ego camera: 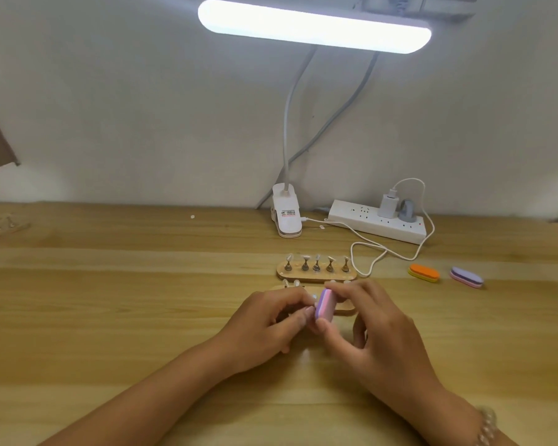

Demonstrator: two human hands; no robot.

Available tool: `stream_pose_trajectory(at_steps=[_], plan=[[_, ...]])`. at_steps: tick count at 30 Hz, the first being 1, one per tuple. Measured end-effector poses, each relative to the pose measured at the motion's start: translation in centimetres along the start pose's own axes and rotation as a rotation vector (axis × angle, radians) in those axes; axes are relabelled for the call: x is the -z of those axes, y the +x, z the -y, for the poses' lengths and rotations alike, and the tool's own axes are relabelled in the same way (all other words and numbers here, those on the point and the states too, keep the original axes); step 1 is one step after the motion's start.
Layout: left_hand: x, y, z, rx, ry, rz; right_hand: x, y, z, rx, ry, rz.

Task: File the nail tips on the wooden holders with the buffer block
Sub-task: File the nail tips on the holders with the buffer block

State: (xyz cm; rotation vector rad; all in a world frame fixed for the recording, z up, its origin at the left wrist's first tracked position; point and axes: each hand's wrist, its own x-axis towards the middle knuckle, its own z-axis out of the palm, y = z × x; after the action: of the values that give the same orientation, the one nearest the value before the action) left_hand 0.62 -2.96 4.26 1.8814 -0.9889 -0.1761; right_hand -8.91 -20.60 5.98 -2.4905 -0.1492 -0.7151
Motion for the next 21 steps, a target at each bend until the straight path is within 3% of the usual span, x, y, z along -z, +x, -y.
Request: stream_pose_trajectory(at_steps=[3, 7, 11, 15, 19, 21], plan=[[0.08, 0.00, 0.15, 0.009, 0.014, 0.016, -0.31, -0.37, 0.45, 0.077, -0.016, 0.040], [0.07, 0.04, -0.24, -0.017, -0.015, 0.013, 0.03, 0.20, -0.22, -0.040, 0.020, -0.039], [0.20, -0.02, 0.00, -0.010, 0.025, 0.012, -0.22, -0.42, 0.35, 0.066, -0.008, 0.014], [0.16, 0.02, -0.19, -0.028, 0.015, -0.017, 0.07, -0.06, 0.07, -0.005, 0.033, -0.043], [0.15, -0.04, -0.03, -0.024, 0.012, -0.007, -0.23, -0.46, 0.25, 0.082, 0.018, -0.001], [0.11, 0.05, -0.11, -0.021, 0.001, -0.008, -0.05, -0.09, -0.18, 0.016, 0.060, -0.051]])
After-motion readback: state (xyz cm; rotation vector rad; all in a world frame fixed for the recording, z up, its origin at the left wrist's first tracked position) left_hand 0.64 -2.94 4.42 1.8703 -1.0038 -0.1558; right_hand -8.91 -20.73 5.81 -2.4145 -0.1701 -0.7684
